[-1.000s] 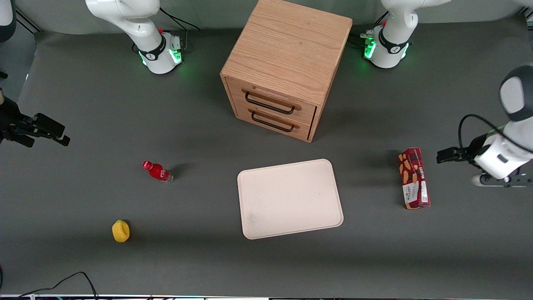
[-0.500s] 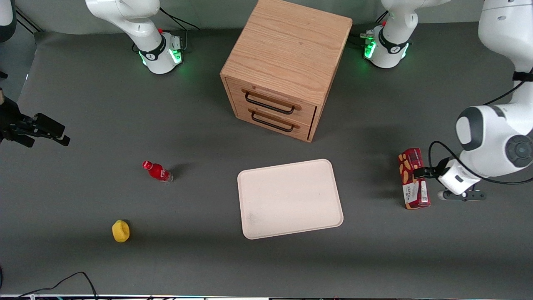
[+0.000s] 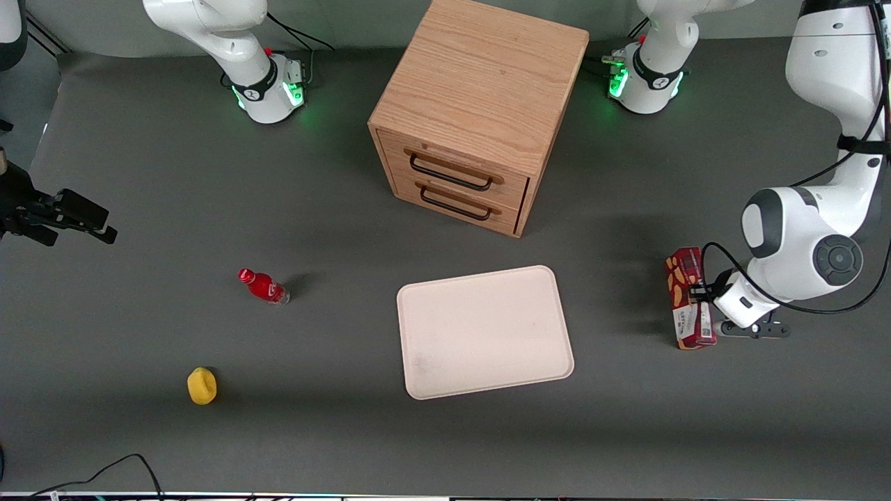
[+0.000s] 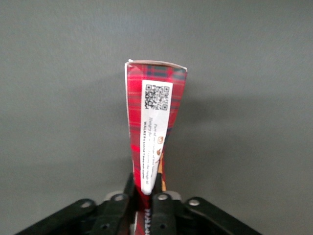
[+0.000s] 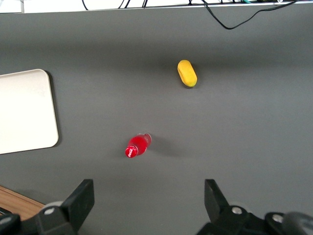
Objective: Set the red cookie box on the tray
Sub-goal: 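Lift the box and carry it over the white tray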
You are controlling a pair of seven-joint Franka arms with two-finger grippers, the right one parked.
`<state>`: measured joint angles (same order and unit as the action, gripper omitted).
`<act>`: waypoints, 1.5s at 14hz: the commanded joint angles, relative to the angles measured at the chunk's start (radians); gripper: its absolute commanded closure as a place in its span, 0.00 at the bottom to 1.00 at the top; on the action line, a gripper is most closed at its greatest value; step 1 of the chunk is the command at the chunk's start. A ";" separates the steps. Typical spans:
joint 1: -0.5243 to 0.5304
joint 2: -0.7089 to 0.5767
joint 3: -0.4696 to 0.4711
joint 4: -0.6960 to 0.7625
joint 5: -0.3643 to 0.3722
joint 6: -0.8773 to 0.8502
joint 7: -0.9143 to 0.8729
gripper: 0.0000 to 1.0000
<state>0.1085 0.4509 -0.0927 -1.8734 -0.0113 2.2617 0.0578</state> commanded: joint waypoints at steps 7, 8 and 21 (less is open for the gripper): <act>-0.331 0.124 -0.015 0.494 -0.013 -0.383 -0.648 1.00; -0.373 0.149 -0.015 0.508 -0.018 -0.370 -0.691 1.00; -0.434 0.227 -0.005 0.530 0.053 -0.287 -0.714 0.00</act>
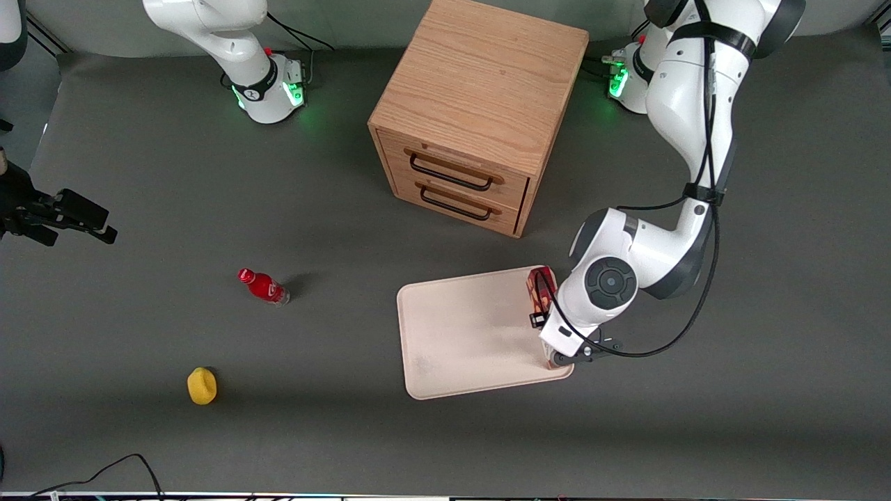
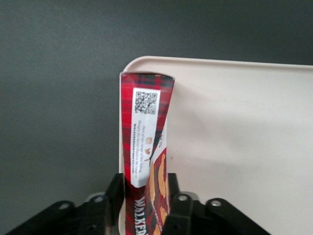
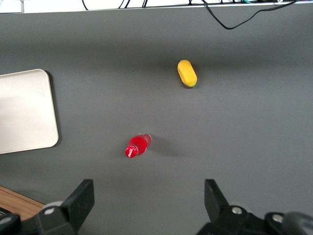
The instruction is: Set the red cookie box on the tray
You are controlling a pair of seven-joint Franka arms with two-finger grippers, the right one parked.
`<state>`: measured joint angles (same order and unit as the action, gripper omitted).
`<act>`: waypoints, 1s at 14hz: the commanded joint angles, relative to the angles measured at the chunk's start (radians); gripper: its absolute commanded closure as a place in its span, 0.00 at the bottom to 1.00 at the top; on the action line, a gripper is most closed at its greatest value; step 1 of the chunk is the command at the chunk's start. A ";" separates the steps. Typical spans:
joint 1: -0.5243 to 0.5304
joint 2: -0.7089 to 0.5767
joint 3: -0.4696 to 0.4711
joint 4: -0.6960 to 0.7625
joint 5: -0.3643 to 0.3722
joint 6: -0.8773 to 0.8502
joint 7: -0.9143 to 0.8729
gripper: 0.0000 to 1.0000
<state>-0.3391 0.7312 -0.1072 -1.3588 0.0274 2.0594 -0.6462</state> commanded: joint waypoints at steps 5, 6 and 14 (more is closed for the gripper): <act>0.231 -0.304 0.004 0.007 -0.047 -0.414 0.335 0.00; 0.280 -0.335 0.004 0.007 -0.049 -0.470 0.396 0.00; 0.532 -0.653 0.009 -0.156 -0.040 -0.552 0.650 0.00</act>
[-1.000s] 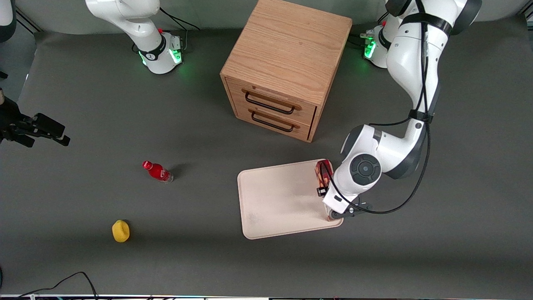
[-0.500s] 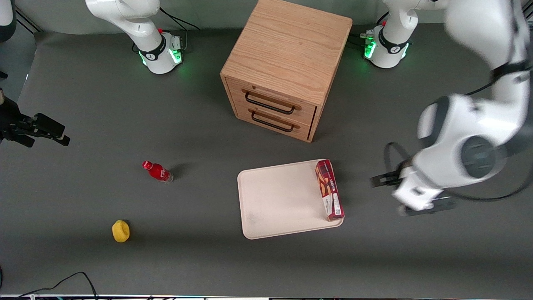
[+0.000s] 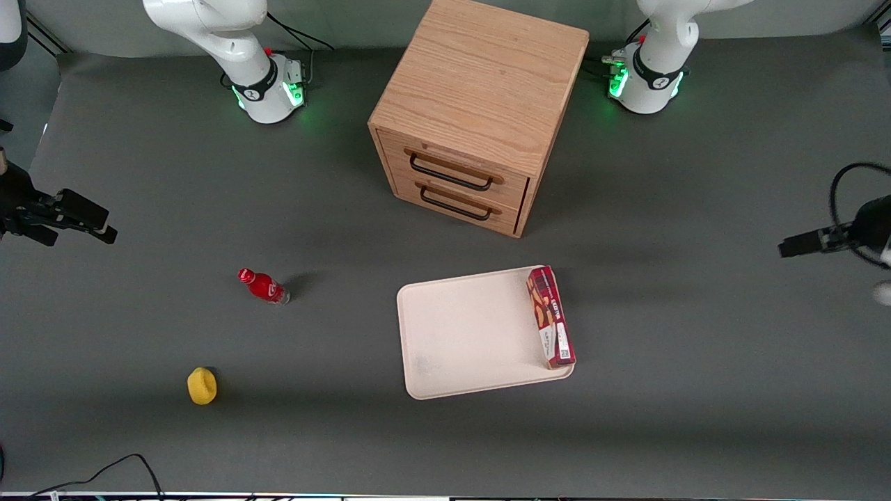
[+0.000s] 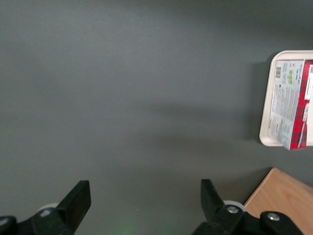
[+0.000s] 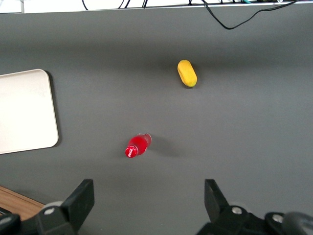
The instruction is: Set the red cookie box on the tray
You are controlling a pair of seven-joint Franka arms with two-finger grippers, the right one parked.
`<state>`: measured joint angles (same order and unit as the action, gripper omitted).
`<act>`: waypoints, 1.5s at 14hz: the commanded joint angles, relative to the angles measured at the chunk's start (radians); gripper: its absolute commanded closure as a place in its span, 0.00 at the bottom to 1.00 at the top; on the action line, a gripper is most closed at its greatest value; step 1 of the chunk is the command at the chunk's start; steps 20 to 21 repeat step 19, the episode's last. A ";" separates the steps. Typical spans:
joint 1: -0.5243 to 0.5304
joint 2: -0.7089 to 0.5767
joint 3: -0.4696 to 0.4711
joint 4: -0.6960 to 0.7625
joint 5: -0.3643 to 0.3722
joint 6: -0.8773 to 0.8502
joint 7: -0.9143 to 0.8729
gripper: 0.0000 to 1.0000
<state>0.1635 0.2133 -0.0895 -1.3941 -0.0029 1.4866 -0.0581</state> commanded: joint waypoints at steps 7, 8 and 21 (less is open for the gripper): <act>-0.045 -0.308 -0.018 -0.330 -0.014 0.139 -0.060 0.00; -0.048 -0.304 -0.018 -0.329 -0.014 0.141 -0.060 0.00; -0.108 -0.178 -0.016 -0.204 -0.003 0.092 -0.049 0.00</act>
